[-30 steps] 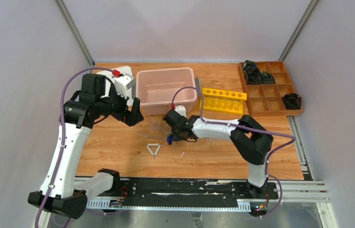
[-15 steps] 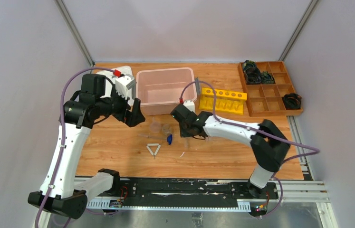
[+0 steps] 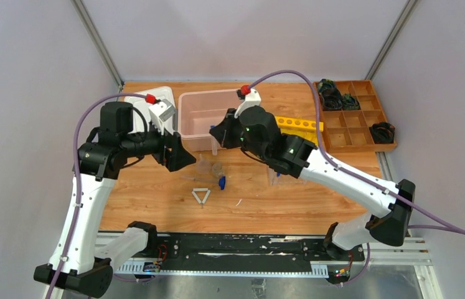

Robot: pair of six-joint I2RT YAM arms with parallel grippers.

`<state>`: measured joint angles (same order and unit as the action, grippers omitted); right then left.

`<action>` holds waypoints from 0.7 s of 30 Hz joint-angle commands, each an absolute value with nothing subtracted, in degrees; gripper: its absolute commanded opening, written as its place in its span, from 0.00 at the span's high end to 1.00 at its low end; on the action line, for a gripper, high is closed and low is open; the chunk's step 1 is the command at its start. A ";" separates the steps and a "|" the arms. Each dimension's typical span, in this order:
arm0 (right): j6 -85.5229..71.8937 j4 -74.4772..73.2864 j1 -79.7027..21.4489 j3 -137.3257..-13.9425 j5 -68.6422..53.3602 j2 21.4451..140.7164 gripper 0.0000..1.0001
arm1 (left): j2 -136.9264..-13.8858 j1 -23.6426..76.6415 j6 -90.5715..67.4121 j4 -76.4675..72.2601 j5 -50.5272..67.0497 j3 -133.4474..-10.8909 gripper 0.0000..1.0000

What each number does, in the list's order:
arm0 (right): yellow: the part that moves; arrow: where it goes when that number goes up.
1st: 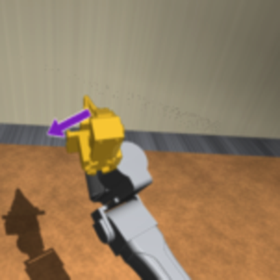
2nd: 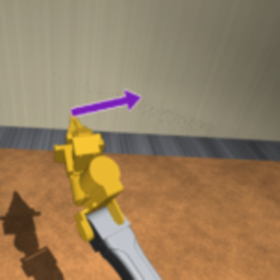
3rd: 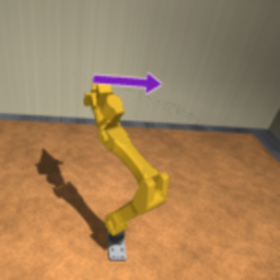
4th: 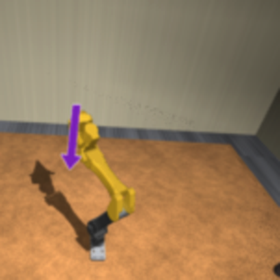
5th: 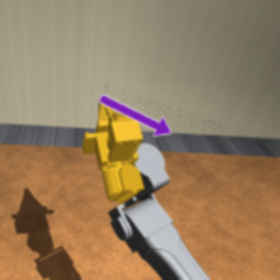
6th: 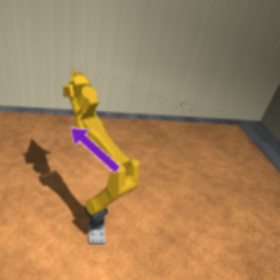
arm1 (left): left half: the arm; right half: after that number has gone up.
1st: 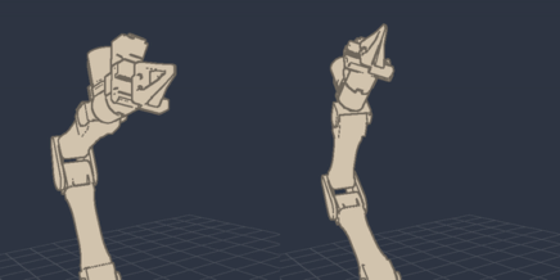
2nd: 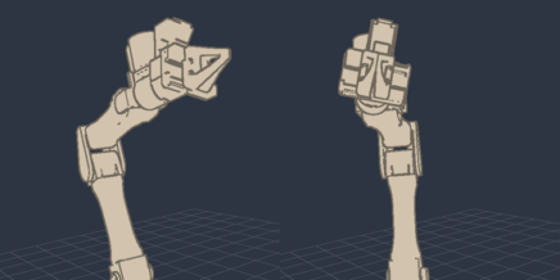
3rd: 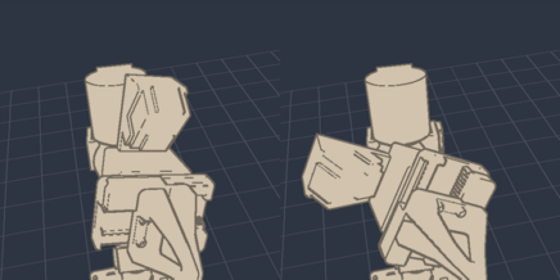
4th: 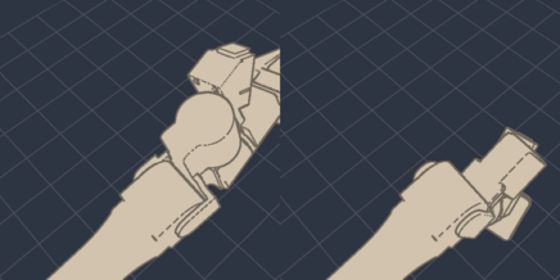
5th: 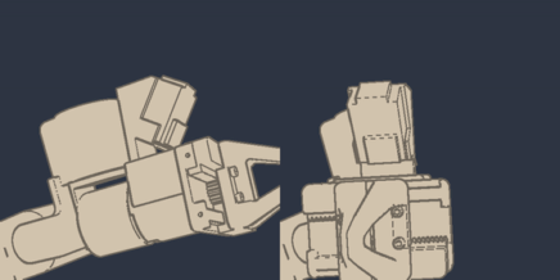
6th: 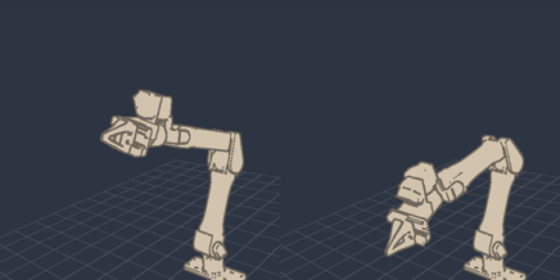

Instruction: Organize the chemistry lab equipment

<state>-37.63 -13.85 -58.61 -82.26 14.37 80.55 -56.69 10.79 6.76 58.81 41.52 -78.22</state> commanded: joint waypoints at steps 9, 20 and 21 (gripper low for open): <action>-34.11 4.82 -68.58 -83.29 20.43 82.34 1.00 | -55.83 10.81 -2.37 49.91 51.65 -73.58 0.35; -34.87 7.44 -69.34 -79.82 23.78 81.31 0.93 | -55.72 10.81 -2.15 49.75 51.79 -72.48 0.96; -35.28 6.18 -69.24 -80.06 24.45 81.26 0.84 | -55.51 10.81 -1.61 49.75 51.44 -72.57 1.00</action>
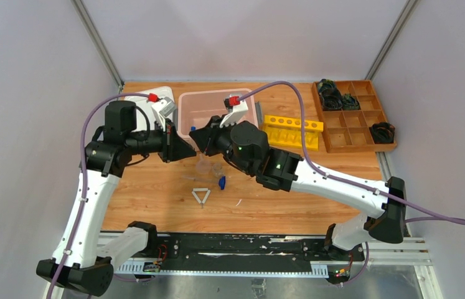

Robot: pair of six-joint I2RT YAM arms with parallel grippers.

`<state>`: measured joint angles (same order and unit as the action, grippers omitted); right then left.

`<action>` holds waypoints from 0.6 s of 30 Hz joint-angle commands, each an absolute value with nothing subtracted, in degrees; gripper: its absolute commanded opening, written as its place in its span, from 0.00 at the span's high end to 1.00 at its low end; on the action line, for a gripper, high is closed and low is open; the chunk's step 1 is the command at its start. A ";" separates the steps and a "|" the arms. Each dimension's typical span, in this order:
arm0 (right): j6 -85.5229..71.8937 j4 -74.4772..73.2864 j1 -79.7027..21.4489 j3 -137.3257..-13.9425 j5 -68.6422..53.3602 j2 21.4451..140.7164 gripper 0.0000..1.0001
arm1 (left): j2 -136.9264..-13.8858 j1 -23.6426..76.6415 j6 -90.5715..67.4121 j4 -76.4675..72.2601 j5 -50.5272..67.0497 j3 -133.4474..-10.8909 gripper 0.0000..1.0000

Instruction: Organize the chemistry lab equipment

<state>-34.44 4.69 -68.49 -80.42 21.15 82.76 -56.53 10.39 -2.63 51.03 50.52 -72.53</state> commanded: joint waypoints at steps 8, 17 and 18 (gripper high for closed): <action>-38.21 -19.81 -63.32 -95.41 12.09 86.44 0.45 | -54.27 10.81 2.99 49.75 48.53 -71.32 1.00; -35.05 -28.94 -62.10 -106.26 3.70 92.61 0.48 | -54.45 10.90 3.57 49.75 48.77 -71.90 1.00; -34.87 -29.52 -62.01 -107.13 3.32 93.13 0.48 | -54.62 10.90 3.48 49.75 48.72 -72.13 1.00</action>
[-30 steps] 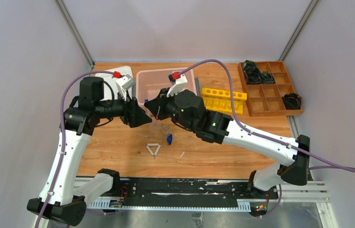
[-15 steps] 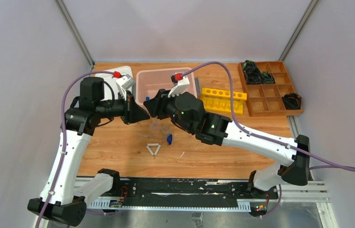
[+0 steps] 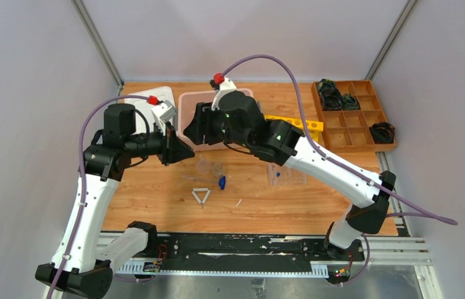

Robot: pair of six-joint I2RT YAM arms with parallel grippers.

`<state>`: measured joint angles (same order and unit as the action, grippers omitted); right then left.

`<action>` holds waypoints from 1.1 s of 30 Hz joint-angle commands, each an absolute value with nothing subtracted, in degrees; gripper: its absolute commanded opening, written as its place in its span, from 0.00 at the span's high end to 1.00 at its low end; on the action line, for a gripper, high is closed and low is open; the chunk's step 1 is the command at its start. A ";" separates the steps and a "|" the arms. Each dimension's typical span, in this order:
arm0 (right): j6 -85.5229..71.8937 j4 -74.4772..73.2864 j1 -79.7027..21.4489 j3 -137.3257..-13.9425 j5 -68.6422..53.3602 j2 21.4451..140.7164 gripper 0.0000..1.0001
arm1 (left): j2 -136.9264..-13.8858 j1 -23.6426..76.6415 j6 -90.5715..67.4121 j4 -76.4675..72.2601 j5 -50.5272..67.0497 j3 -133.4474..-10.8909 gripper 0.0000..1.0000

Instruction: Organize the chemistry lab equipment

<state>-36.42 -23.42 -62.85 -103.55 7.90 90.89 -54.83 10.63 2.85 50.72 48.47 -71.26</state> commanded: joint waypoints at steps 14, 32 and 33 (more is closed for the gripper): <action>-34.30 -30.97 -59.63 -105.05 2.92 92.10 1.00 | -52.68 10.90 7.65 51.94 48.11 -71.98 0.60; -26.74 -25.92 -56.08 -42.99 53.45 36.71 1.00 | -52.70 10.90 9.76 53.17 35.06 -70.47 0.00; -26.49 -24.18 -55.95 -40.38 54.08 34.51 1.00 | -52.85 10.90 9.76 53.17 34.87 -70.49 0.00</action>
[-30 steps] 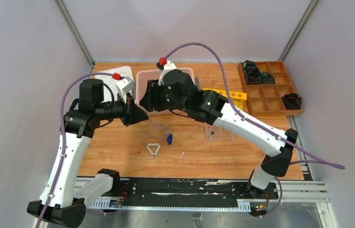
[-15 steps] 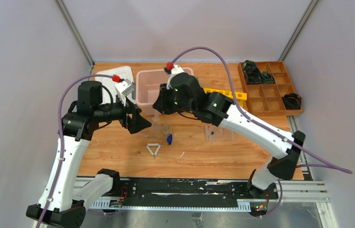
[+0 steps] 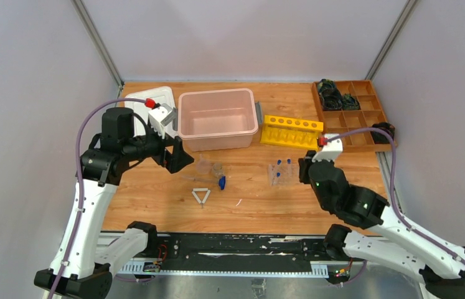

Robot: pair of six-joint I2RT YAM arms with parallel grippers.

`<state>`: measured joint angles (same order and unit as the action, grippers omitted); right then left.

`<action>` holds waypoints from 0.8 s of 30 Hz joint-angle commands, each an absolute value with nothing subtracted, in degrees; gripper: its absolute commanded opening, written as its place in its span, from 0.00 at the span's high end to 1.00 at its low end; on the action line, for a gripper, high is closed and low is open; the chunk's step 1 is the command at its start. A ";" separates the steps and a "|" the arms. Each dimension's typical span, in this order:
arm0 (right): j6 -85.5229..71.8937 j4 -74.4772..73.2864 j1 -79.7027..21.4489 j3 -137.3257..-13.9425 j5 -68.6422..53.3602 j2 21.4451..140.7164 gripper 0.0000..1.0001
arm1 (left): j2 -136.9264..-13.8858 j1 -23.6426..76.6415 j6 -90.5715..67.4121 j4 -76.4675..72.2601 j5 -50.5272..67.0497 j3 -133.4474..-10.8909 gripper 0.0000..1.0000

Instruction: Organize the chemistry lab equipment

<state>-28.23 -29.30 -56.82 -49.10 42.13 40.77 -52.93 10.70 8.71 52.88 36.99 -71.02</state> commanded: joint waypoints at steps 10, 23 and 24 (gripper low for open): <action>-24.85 -9.94 -54.77 -26.67 57.05 33.26 1.00 | -52.91 10.90 10.19 53.69 32.82 -70.69 0.00; -24.22 6.68 -47.17 -24.14 50.21 53.44 1.00 | -52.17 10.90 11.10 54.76 36.05 -70.51 0.00; -23.97 7.90 -46.70 -24.02 49.66 54.12 1.00 | -52.24 10.90 11.08 54.71 35.54 -70.53 0.00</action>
<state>-25.15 -1.43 -48.56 -25.04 51.16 52.25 -53.01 10.70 10.28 54.30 34.54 -70.70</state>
